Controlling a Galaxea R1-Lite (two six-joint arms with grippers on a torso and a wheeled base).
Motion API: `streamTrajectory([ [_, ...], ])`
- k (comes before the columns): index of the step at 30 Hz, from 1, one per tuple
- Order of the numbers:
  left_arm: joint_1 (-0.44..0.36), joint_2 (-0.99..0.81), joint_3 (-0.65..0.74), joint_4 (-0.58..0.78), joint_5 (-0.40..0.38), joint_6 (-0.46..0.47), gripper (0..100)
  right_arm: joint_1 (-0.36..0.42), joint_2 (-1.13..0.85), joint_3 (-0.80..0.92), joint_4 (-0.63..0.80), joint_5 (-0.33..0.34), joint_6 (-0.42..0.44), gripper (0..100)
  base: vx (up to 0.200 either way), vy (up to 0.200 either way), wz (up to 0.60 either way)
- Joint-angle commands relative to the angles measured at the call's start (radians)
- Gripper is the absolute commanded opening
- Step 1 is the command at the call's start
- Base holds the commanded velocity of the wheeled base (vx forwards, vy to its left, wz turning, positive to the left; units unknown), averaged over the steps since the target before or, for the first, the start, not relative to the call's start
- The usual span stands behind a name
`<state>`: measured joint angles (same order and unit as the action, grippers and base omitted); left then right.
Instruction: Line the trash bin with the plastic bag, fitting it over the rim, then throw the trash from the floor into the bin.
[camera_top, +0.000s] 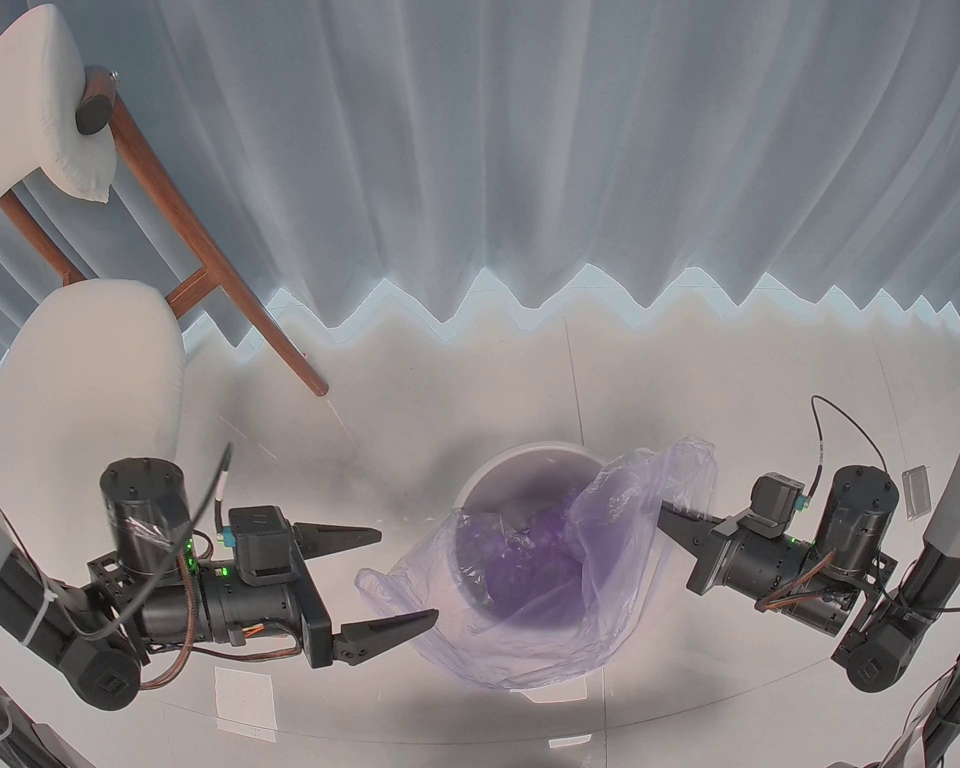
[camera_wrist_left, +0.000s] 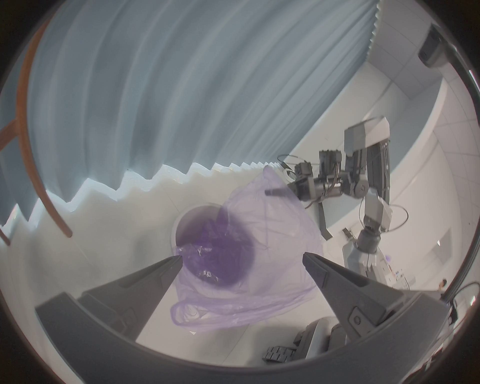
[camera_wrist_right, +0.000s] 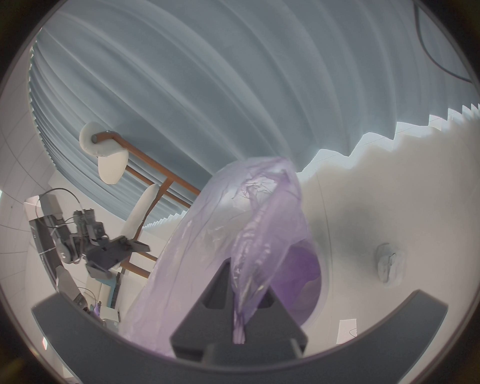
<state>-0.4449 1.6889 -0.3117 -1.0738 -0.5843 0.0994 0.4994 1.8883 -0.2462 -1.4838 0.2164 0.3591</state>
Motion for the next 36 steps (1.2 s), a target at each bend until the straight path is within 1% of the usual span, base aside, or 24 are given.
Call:
streamTrajectory([
  [1, 0.022, 0.106, -0.01, 0.006, -0.026, 0.031, 100, 0.038, -0.032, 0.025, -0.006, -0.009, 0.003, 0, 0.0, 0.0, 0.0],
  [4, 0.028, 0.107, -0.006, 0.011, -0.066, 0.056, 100, 0.039, -0.028, 0.019, -0.006, -0.009, 0.003, 0, 0.0, 0.0, 0.0],
  [12, 0.037, 0.152, -0.009, 0.025, -0.075, 0.094, 100, 0.041, -0.023, 0.015, -0.006, -0.009, 0.004, 0, 0.0, 0.0, 0.0],
  [17, 0.074, 0.187, -0.021, 0.028, -0.112, 0.141, 100, 0.039, -0.017, 0.01, -0.007, -0.009, 0.004, 0, 0.0, 0.0, 0.0],
  [22, 0.084, 0.187, -0.01, 0.048, -0.115, 0.169, 100, 0.038, -0.012, -0.001, -0.006, -0.009, 0.004, 0, 0.0, 0.0, 0.0],
  [26, 0.071, 0.179, 0.017, 0.054, -0.117, 0.178, 100, 0.031, 0.002, -0.021, -0.006, -0.009, 0.004, 0, 0.0, 0.0, 0.0],
  [28, 0.028, 0.167, 0.068, 0.054, -0.118, 0.181, 100, 0.013, 0.017, -0.05, -0.004, -0.009, 0.011, 0, 0.0, 0.0, 0.0],
  [31, 0.005, 0.156, 0.108, 0.055, -0.117, 0.183, 100, 0.007, 0.025, -0.062, -0.006, -0.009, 0.012, 0, 0.0, 0.0, 0.0],
  [32, -0.014, 0.149, 0.149, 0.055, -0.112, 0.183, 100, 0.007, 0.028, -0.073, -0.006, -0.011, 0.012, 0, 0.0, 0.0, 0.0],
  [36, -0.017, 0.153, 0.157, 0.058, -0.089, 0.177, 100, 0.008, 0.028, -0.068, -0.006, -0.009, 0.012, 0, 0.0, 0.0, 0.0],
])
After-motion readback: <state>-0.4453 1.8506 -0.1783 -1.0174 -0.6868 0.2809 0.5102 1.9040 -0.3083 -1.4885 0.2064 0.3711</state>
